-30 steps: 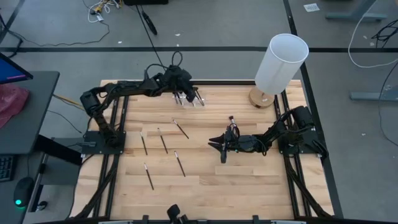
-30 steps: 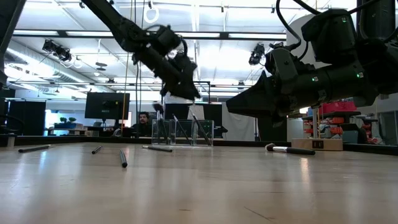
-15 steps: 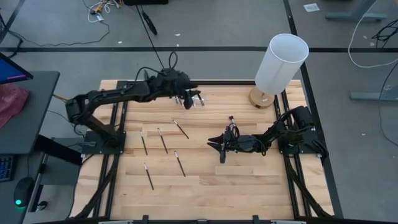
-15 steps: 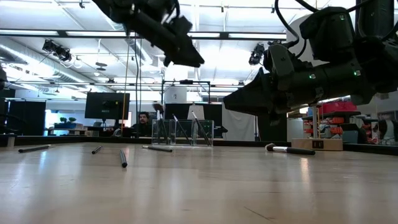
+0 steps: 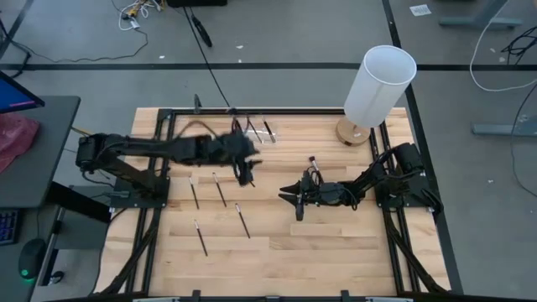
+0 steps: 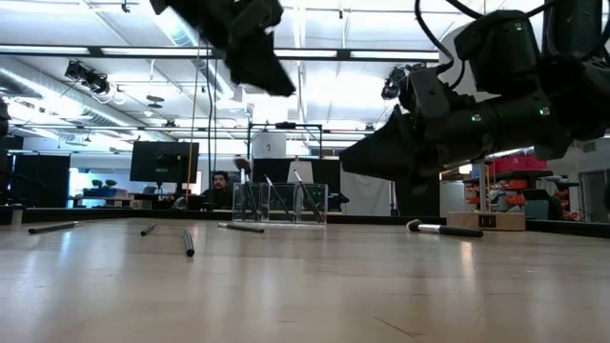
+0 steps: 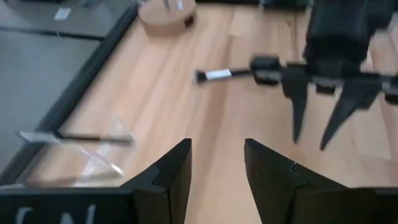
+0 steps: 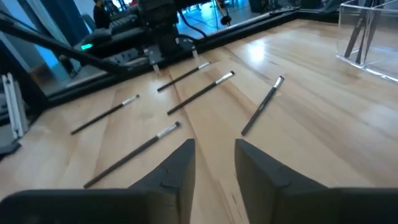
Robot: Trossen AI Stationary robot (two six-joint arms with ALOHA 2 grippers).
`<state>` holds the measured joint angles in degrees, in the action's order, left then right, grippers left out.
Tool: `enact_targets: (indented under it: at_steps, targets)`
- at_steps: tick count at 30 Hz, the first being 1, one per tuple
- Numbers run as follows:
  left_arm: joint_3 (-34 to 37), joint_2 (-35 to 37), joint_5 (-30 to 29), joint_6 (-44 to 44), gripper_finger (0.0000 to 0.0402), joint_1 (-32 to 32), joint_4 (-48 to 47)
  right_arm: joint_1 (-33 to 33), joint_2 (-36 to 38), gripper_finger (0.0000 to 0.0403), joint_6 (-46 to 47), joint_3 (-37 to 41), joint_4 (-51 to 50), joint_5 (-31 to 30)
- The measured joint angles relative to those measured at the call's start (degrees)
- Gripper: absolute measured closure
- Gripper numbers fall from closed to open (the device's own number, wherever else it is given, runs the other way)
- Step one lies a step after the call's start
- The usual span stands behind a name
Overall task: Put items in baskets/containers
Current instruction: Put the black eyeshadow brush into the transparent organizer
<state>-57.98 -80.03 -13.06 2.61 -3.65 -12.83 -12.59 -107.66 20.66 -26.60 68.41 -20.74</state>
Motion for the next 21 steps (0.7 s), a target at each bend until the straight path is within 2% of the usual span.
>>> enact_targets:
  at_steps: [7,12,17,21]
  targets:
    - [15.49,1.69,-5.26,13.22,0.0253,6.32,10.67,-0.97,1.79,0.022,-1.79,-4.62,-14.97,0.21]
    - [20.78,2.08,-7.91,24.87,0.0256,11.54,8.72,-1.01,1.52,0.0189,-4.07,-9.69,-23.7,0.18]
    - [20.58,2.48,-12.03,39.02,0.027,17.0,-4.21,-1.01,0.94,0.0177,-7.73,-12.69,-25.6,0.12]
    - [20.45,2.51,-18.14,56.21,0.0284,21.06,-19.95,-0.69,0.96,0.0177,-9.31,-13.19,-25.5,-0.1]
